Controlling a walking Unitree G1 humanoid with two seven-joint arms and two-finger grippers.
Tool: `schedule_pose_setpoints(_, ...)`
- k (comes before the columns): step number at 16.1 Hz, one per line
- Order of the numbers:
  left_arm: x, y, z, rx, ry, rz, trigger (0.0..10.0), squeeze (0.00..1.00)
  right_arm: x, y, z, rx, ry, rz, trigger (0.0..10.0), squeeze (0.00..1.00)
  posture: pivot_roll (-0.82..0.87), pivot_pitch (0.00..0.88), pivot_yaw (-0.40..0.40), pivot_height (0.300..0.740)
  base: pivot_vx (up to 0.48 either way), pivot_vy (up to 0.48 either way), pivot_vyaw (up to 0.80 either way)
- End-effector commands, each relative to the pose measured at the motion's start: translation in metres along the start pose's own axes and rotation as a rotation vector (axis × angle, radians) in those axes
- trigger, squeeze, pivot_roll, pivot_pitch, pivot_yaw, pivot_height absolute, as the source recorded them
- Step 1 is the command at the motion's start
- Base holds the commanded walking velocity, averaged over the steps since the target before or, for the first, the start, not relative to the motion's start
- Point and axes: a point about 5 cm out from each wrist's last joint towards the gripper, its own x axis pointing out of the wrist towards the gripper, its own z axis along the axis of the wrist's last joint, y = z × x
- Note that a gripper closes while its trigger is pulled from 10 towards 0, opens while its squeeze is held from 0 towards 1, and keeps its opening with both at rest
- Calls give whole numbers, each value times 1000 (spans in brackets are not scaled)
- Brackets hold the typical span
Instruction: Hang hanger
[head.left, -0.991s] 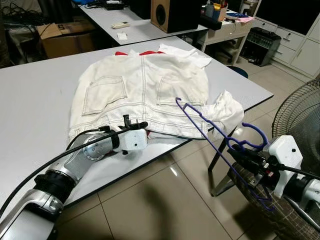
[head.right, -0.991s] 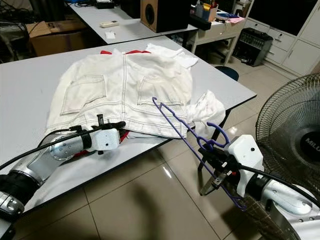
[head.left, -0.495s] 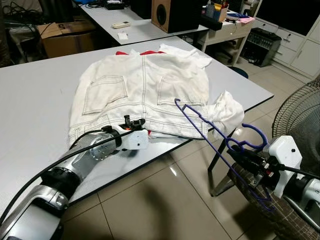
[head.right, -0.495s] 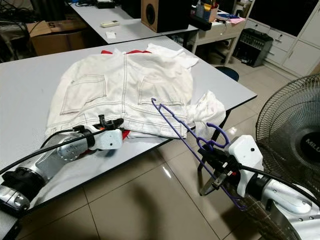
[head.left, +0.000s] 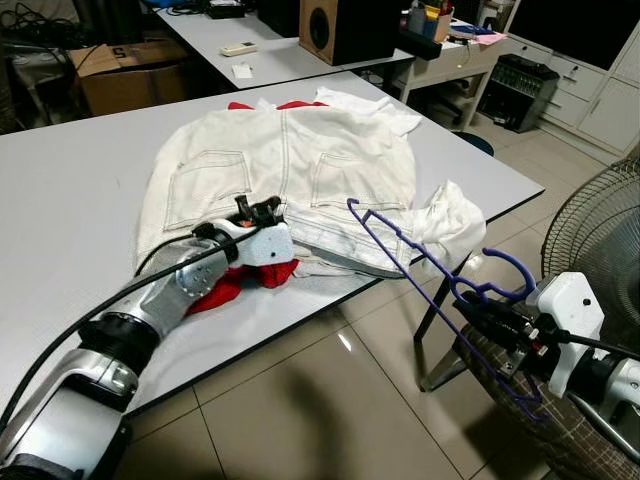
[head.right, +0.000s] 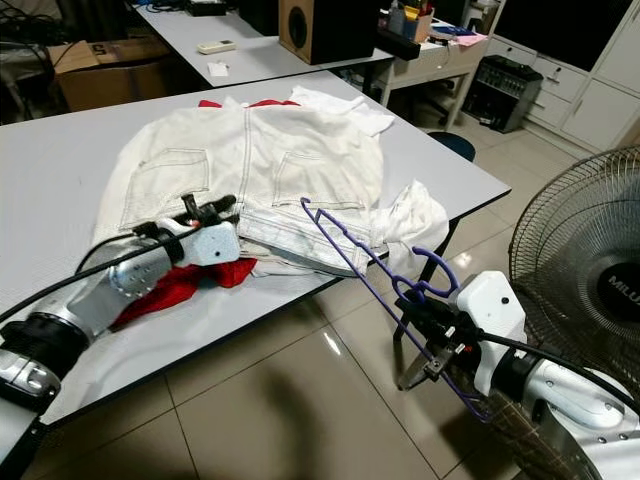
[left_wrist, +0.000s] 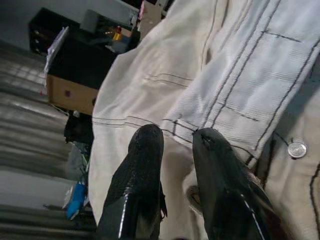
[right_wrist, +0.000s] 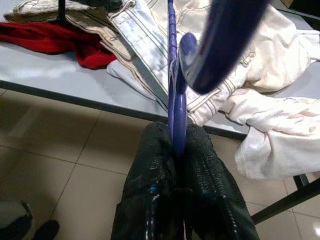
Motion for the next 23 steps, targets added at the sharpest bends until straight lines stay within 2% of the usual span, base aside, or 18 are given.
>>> schedule_pose_setpoints(1, -2, -3, 3, -15, -37, -34, 10000, 0, -3, -3, 3, -20, -8, -12, 10000, 0, -73, 0, -66, 740, 0, 0, 0)
schedule_pose_setpoints(2, -6, -15, 5, -10, -67, -103, 10000, 0, -3, -3, 3, -19, -8, -12, 10000, 0, -72, 0, -66, 740, 0, 0, 0)
schedule_pose_setpoints(3, -6, -16, 6, -8, -69, -108, 10000, 0, -3, -3, 3, -19, -8, -13, 10000, 0, -72, 0, -66, 740, 0, 0, 0)
schedule_pose_setpoints(4, -8, -25, 5, -7, -70, -151, 10000, 0, -2, -3, 3, -18, -8, -13, 10000, 0, -70, 0, -66, 740, 0, 0, 0)
schedule_pose_setpoints(6, -8, -28, 3, -26, -52, -164, 10000, 0, -2, -3, 4, -17, -9, -13, 10000, 0, -70, 0, -66, 740, 0, 0, 0)
schedule_pose_setpoints(7, -7, -27, 2, -28, -39, -154, 10000, 1000, -1, -4, 4, -18, -11, -13, 10000, 0, -70, 0, -67, 740, 0, 0, 0)
schedule_pose_setpoints(8, -7, -27, 1, -39, -40, -158, 10000, 1000, -1, -4, 4, -18, -11, -13, 10000, 0, -70, 0, -67, 740, 0, 0, 0)
schedule_pose_setpoints(9, -7, -27, 0, -13, -30, -176, 10000, 1000, -1, -5, 4, -20, -11, -14, 10000, 0, -73, 0, -65, 740, 0, 0, 0)
schedule_pose_setpoints(11, -8, -26, -7, 80, 16, -173, 10000, 1000, -1, -5, 5, -21, -12, -16, 10000, 0, -72, 0, -66, 740, 0, 0, 0)
schedule_pose_setpoints(12, -8, -26, -8, 106, 28, -176, 10000, 396, -1, -5, 5, -22, -12, -16, 10000, 0, -72, 0, -66, 740, 0, 0, 0)
schedule_pose_setpoints(13, -8, -25, -13, 140, 58, -168, 10000, 0, 0, -5, 5, -24, -13, -16, 10000, 0, -74, 0, -64, 740, 0, 0, 0)
schedule_pose_setpoints(18, -7, -16, -17, 136, 87, -121, 10000, 0, 0, -5, 5, -25, -14, -16, 10000, 0, -73, 0, -64, 740, 0, 0, 0)
schedule_pose_setpoints(20, -2, -3, -10, 89, 54, -48, 10000, 0, 0, -5, 5, -25, -15, -17, 10000, 0, -73, 0, -64, 740, 0, 0, 0)
schedule_pose_setpoints(23, 5, 2, -2, 49, 28, 20, 10000, 0, 1, -5, 5, -24, -16, -18, 10000, 0, -73, 0, -64, 740, 0, 0, 0)
